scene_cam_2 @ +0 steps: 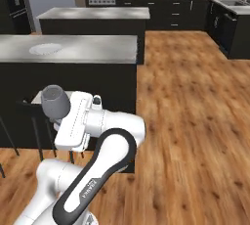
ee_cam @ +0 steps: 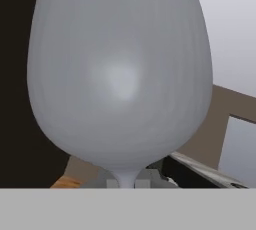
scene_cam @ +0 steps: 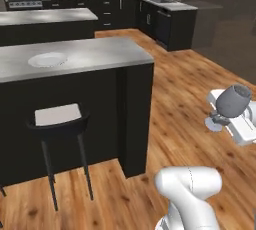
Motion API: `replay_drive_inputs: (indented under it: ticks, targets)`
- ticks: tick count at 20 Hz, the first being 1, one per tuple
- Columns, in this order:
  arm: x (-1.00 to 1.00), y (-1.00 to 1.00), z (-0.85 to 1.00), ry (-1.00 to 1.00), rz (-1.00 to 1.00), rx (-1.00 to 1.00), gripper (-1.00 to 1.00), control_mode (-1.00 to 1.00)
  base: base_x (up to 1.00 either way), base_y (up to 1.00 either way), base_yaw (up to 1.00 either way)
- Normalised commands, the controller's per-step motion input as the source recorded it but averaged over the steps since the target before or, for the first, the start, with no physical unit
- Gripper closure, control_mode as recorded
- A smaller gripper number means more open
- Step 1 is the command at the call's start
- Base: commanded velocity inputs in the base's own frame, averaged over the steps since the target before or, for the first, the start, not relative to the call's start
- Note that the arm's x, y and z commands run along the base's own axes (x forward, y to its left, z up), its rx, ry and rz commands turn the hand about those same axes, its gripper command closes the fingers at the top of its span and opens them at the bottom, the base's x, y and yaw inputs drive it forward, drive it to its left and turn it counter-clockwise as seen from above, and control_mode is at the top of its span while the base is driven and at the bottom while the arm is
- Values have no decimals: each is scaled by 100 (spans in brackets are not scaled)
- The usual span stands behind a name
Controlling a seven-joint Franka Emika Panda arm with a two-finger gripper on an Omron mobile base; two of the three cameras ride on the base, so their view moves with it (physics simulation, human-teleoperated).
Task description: Retrieve the wine glasses from the counter and place one next to each plate.
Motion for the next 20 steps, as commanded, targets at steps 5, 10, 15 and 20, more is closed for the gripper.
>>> replay_drive_inputs:
  ticks: [5,10,15,20]
  targets:
    - [0,0,0,0,0,0,100,100,32,100,-20]
    - [0,0,0,0,0,0,100,100,61,93,-10]
    - [0,0,0,0,0,0,100,100,55,24,21]
    - [0,0,0,0,0,0,100,100,21,2,45]
